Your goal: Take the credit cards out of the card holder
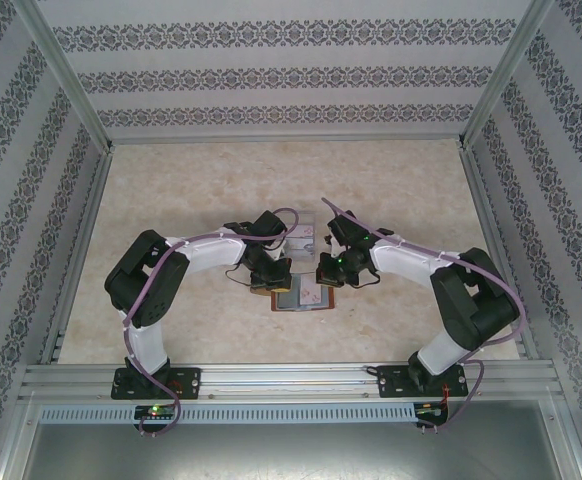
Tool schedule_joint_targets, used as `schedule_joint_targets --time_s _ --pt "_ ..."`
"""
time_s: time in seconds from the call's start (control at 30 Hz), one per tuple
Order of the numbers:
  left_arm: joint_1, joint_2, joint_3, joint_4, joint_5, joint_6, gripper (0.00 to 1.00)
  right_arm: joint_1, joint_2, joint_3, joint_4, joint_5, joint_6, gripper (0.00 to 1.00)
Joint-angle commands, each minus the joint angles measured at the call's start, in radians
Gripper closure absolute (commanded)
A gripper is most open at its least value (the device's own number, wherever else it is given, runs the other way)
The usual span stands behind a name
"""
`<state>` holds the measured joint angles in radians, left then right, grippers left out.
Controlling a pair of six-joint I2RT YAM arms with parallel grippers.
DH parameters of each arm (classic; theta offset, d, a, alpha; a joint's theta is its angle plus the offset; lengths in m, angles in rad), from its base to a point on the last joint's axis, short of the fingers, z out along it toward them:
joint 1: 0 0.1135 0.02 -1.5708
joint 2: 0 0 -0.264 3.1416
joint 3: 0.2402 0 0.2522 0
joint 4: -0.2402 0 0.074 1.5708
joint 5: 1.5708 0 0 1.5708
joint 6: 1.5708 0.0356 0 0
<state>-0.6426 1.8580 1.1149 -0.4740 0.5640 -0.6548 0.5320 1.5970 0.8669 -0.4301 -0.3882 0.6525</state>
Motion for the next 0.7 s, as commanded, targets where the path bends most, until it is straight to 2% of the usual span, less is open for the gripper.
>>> schedule_joint_targets --time_s 0.0,0.67 --pt "-0.012 0.016 -0.013 -0.031 -0.021 0.024 0.98 -0.005 -0.02 0.012 -0.07 0.07 -0.02 0.98" --pt "-0.013 0.01 -0.02 -0.028 -0.022 0.023 0.98 0.041 -0.013 0.084 -0.132 0.115 -0.033 0.99"
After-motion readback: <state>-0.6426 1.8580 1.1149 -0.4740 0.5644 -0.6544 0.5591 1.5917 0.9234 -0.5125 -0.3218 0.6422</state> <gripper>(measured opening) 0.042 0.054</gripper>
